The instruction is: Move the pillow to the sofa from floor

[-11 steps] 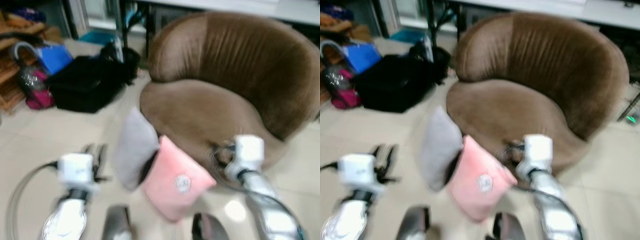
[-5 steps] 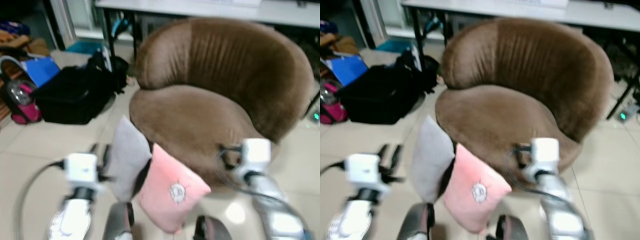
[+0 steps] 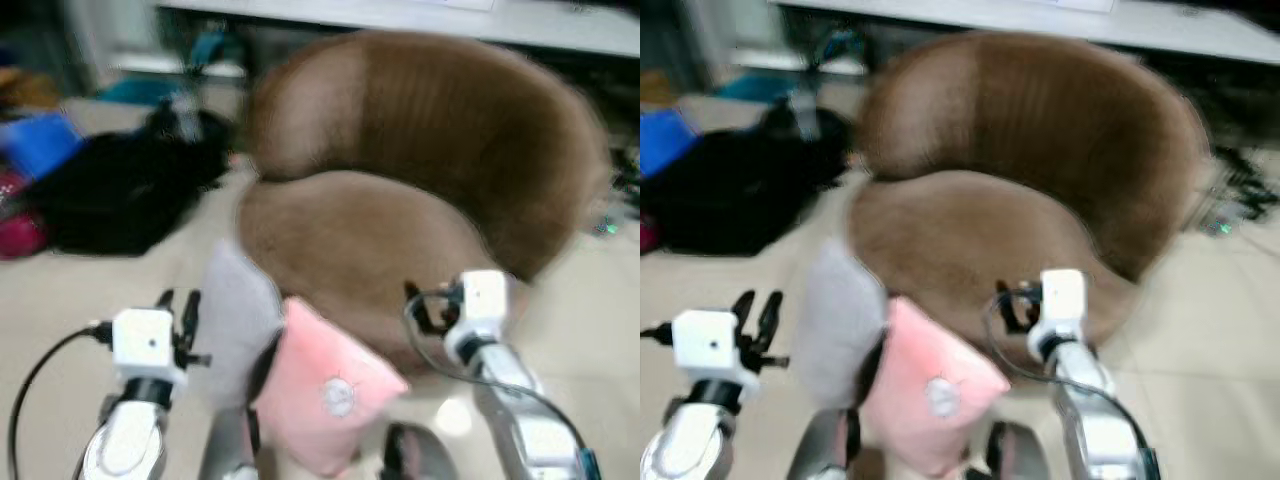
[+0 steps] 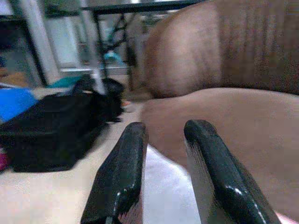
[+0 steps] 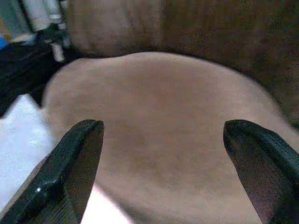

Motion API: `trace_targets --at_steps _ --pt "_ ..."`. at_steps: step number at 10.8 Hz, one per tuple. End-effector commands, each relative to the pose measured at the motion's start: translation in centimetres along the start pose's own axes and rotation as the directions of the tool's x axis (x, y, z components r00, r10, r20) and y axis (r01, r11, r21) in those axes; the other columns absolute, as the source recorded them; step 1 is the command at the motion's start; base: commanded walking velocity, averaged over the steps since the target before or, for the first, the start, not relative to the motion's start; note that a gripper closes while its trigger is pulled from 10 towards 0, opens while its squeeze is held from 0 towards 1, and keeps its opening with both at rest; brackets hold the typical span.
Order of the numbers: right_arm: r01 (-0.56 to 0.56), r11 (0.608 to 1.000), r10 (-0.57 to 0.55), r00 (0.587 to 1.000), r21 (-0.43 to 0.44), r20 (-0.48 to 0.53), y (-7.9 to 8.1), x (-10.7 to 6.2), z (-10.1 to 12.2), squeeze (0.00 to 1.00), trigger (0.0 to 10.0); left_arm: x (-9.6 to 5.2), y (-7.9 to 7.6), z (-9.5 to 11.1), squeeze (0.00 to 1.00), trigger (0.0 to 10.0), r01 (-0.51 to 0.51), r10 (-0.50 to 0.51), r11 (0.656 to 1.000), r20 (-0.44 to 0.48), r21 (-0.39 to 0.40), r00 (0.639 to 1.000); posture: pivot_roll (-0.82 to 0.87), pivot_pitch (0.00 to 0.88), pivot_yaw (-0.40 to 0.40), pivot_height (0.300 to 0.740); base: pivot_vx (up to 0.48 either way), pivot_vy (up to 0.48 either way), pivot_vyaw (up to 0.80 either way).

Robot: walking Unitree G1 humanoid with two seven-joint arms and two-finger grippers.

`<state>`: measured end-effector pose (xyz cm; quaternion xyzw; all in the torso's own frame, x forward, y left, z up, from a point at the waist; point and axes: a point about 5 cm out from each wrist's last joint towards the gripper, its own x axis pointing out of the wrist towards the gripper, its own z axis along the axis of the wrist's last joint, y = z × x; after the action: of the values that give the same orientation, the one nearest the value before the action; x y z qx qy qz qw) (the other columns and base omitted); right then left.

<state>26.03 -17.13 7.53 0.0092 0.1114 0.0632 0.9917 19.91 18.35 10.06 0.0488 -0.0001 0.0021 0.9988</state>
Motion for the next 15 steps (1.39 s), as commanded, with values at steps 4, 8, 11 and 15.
trace_targets --at_steps 4,8,11,15 --pt "0.024 1.0 -0.024 1.0 0.002 -0.011 -0.7 -0.3 -0.3 0.0 10.0 0.0 -0.4 0.0 0.0 10.0 0.023 -0.023 1.0 -0.003 0.009 1.0 0.12 0.0 -0.036 0.553 0.222 0.0 0.0" --pt "-0.058 0.991 0.044 0.991 -0.117 -0.126 -1.1 3.0 -2.1 0.92 10.0 -0.7 -0.5 -1.1 0.0 10.0 0.152 -0.148 0.987 -0.084 0.041 0.985 0.13 0.0 -0.031 0.553 0.0 0.0 0.0" --pt "-0.159 0.979 0.131 0.97 -0.13 -0.205 -0.5 5.1 -2.8 1.0 10.0 -1.5 0.7 -1.2 0.0 10.0 0.24 -0.226 0.962 -0.112 0.133 0.968 0.19 0.0 -0.067 0.553 0.0 0.0 0.0" --pt "-0.183 0.982 0.152 0.915 -0.05 -0.374 0.7 6.1 -5.6 1.0 10.0 -0.5 2.9 -1.3 0.0 10.0 0.291 -0.25 0.936 -0.209 0.197 0.945 0.3 0.022 -0.077 0.553 0.0 0.0 0.0"
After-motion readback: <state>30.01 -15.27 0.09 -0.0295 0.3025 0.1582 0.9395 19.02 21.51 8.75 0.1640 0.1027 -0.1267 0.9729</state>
